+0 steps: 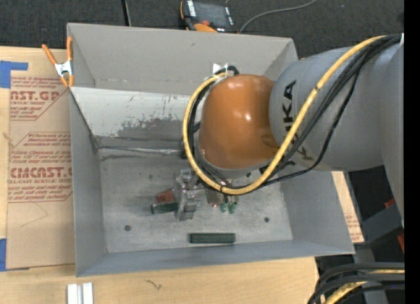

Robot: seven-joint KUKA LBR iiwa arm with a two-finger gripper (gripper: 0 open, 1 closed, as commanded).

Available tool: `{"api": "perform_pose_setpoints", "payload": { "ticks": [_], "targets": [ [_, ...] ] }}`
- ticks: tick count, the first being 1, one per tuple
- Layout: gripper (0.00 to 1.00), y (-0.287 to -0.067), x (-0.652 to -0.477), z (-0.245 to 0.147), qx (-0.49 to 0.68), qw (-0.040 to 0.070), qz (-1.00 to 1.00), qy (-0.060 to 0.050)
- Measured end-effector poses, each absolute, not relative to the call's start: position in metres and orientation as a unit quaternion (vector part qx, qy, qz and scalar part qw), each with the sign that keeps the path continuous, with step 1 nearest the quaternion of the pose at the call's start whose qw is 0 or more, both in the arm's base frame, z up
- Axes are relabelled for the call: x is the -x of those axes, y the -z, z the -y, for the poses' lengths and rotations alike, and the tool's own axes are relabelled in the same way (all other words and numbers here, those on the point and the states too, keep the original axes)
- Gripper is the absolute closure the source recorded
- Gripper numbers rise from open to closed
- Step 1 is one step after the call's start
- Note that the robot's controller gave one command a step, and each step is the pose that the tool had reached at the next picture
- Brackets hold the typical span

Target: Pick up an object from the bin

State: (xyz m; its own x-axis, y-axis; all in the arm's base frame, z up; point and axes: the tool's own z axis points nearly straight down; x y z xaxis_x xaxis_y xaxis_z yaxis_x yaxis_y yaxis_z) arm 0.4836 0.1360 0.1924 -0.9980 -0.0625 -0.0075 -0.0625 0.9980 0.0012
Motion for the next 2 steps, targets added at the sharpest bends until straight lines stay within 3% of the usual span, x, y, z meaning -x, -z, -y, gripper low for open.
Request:
{"api": "perform_pose_setpoints", "payload": {
  "ticks": [1, 2],
  "targets": [
    [1.00, -0.068, -0.565, -0.200, 0.134, 0.001, -0.991, -0.001],
    [1.00, -0.229, -0.557, -0.198, 0.203, 0.006, -0.979, -0.001]
  ]
}}
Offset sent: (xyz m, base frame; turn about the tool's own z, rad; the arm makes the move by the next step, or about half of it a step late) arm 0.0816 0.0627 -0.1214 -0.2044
